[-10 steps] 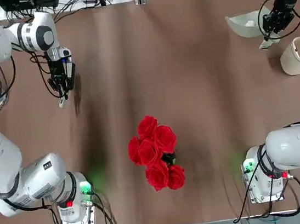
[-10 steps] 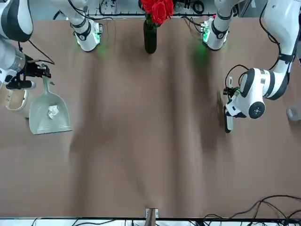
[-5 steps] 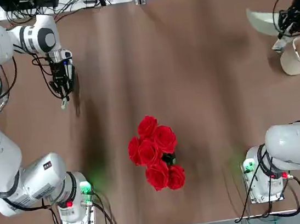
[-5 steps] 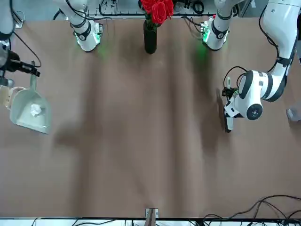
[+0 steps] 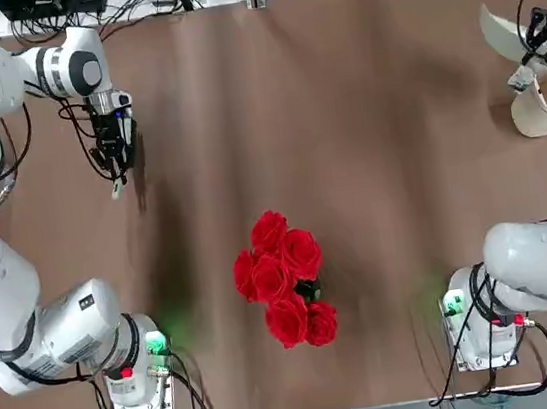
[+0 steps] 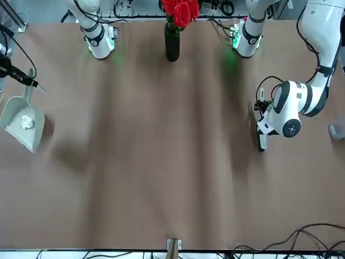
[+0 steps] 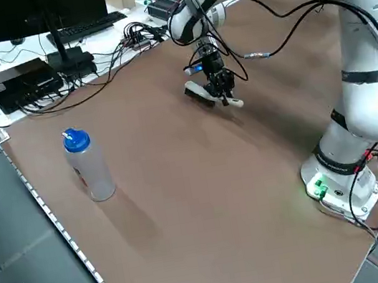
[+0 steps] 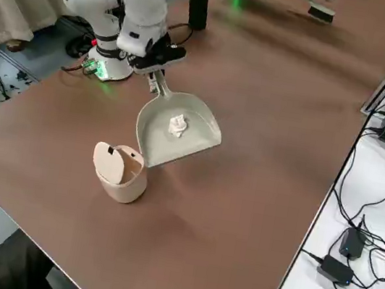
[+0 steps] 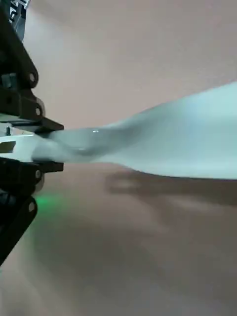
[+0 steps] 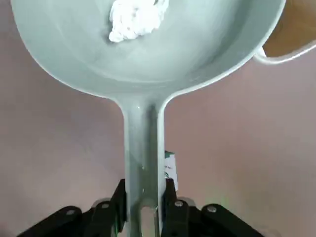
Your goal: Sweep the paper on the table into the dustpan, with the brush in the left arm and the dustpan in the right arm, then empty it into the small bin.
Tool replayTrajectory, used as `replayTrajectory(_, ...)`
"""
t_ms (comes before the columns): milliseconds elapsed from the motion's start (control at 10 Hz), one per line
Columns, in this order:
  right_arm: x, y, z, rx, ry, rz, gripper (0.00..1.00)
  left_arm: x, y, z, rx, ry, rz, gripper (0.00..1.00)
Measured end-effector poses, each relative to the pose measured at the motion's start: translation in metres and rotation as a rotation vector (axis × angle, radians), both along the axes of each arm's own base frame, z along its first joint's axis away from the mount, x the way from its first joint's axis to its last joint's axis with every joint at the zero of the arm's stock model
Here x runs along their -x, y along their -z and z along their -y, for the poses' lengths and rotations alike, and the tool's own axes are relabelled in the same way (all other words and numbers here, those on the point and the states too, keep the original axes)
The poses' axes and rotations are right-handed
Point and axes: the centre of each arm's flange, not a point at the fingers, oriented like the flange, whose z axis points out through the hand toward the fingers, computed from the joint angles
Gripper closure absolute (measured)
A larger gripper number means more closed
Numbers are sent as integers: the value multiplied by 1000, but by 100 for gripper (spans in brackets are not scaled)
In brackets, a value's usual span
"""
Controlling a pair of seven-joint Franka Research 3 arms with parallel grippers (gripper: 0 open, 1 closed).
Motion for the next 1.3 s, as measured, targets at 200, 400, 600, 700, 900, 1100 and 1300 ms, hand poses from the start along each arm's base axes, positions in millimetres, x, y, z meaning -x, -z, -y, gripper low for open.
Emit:
replayTrajectory(200, 12, 0, 22, -76, 101, 38, 67, 0, 0, 0, 0, 0, 0, 73)
replayTrajectory(400, 19, 3, 32, -128, 150, 51, 67, 0, 0, 0, -1, -1, 0, 73)
replayTrajectory(600, 23, 17, 26, -149, 151, 27, 67, 0, 0, 0, -3, -2, -1, 73)
replayTrajectory(700, 23, 22, 22, -155, 152, 15, 67, 0, 0, 0, -3, -3, -2, 73)
replayTrajectory(900, 21, 24, 14, -158, 166, -8, 67, 0, 0, 0, -3, -3, -2, 73)
replayTrajectory(1100, 26, 24, 13, -175, 176, -34, 67, 0, 0, 1, -10, -10, -1, 73)
replayTrajectory(1300, 37, 22, 23, -201, 207, -43, 67, 1, 0, 2, -13, -12, -2, 73)
